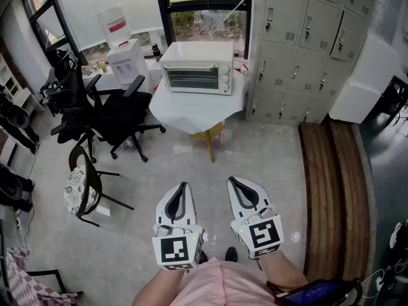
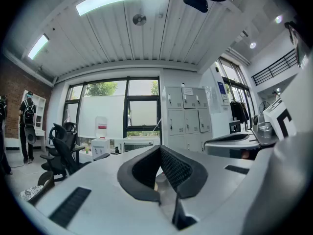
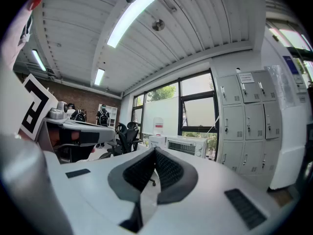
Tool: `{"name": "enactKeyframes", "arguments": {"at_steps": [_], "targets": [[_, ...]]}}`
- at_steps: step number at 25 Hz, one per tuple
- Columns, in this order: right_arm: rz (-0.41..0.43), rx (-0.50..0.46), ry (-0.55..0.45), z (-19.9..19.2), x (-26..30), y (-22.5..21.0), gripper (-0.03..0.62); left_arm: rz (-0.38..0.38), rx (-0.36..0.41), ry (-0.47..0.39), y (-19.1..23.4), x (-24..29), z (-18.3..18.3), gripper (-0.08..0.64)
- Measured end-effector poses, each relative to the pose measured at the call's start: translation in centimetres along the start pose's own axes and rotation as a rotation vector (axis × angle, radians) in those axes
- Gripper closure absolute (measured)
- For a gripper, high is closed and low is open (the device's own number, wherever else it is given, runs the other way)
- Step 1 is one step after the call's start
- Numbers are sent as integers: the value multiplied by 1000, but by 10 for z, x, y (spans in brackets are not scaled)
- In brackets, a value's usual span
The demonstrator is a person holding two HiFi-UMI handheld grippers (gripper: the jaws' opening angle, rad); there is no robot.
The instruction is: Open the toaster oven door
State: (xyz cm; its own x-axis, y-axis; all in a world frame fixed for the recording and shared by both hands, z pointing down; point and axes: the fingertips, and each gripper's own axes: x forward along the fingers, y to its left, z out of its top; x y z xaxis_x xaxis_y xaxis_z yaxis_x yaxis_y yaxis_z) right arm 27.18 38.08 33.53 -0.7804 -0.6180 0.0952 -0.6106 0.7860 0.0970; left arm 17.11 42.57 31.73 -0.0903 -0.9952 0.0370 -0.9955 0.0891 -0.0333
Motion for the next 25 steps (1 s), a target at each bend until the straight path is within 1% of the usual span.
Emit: {"name": "enactKeyframes", "arguments": {"at_steps": [4, 8, 13, 16, 21, 25], "targets": [[-7, 0, 0, 1, -2, -3, 591, -3, 5, 4, -4, -2, -5, 548], [7, 3, 8, -6, -9, -11, 591, -5, 7, 4, -16, 0, -9, 548], [8, 36, 1, -11, -16, -30, 591, 37, 5, 20, -18, 4, -10, 548], [16, 46, 22, -21, -14, -39, 584, 55, 6, 33, -19, 5, -16, 548], [41, 60, 60, -39, 9, -37, 586, 85, 4, 74, -2, 12, -34, 548], [58, 74, 82, -48, 45, -36, 589, 91, -10, 83, 23, 33, -44, 548]]}}
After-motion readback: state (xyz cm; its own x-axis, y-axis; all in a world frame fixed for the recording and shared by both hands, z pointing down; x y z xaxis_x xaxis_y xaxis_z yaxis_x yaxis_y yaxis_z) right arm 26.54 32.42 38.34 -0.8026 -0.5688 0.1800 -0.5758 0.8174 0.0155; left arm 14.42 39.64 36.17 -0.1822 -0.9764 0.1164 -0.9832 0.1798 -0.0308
